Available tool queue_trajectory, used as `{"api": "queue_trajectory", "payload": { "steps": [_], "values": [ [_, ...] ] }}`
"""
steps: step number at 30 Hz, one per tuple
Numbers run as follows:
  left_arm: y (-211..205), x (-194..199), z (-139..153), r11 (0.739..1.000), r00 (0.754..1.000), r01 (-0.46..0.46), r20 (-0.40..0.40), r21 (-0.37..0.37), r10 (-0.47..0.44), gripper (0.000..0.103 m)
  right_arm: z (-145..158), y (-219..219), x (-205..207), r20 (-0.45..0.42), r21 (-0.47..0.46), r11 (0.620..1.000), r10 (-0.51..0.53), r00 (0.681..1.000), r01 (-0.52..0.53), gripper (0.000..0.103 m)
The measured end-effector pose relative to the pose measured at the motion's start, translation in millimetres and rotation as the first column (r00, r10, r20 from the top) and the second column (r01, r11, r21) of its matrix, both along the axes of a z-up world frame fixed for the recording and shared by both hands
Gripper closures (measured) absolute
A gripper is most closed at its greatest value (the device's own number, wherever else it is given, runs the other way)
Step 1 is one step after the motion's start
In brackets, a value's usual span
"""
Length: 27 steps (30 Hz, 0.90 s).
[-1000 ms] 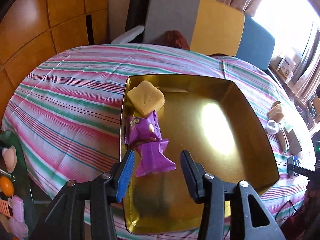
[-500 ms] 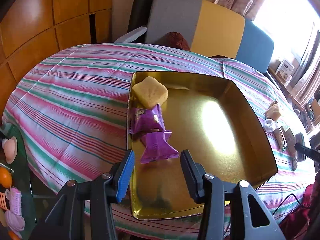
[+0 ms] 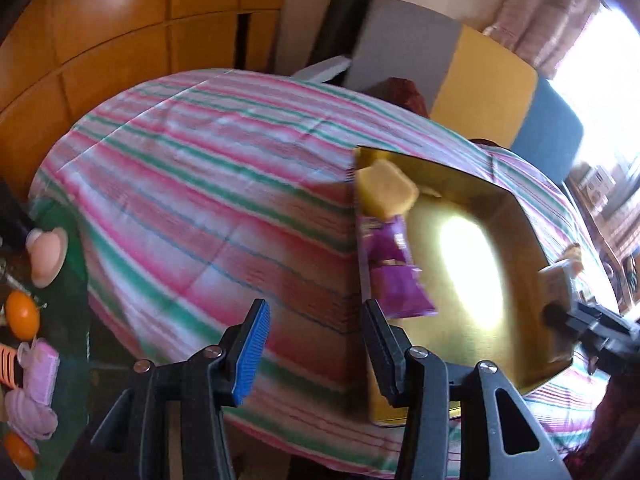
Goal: Organize objects
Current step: 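Carry the blue tissue pack into the gold tray and release it with the right gripper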
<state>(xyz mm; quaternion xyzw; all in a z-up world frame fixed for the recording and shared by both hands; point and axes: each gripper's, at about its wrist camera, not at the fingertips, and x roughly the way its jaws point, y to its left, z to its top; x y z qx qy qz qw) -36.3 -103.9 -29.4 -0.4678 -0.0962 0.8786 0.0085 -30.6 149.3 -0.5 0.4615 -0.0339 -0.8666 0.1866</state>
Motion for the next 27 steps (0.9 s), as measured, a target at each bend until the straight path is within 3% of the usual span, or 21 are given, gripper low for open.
{"api": "queue_trajectory", "payload": {
  "steps": [6, 12, 18, 27],
  "values": [
    [-19, 5, -13, 0.999, 0.999, -0.044, 0.033, 0.020, 0.043, 0.055, -34, -71, -17, 0.061, 0.033, 0.985, 0.169, 0.984, -0.171, 0.050],
    [-23, 5, -19, 0.998, 0.998, -0.049, 0.040, 0.033, 0.047, 0.055, -64, -102, -17, 0.143, 0.009, 0.963, 0.264, 0.954, -0.268, 0.048],
    [-20, 6, -15, 0.999, 0.999, -0.039, 0.020, 0.031, 0.039, 0.055, -64, -95, -15, 0.133, -0.061, 0.967, 0.253, 0.958, -0.247, 0.033],
    [-6, 10, 1, 1.000, 1.000, 0.004, -0.023, 0.009, -0.004, 0.055, -38, -64, 6, 0.071, -0.087, 0.985, 0.158, 0.985, -0.152, 0.024]
  ]
}}
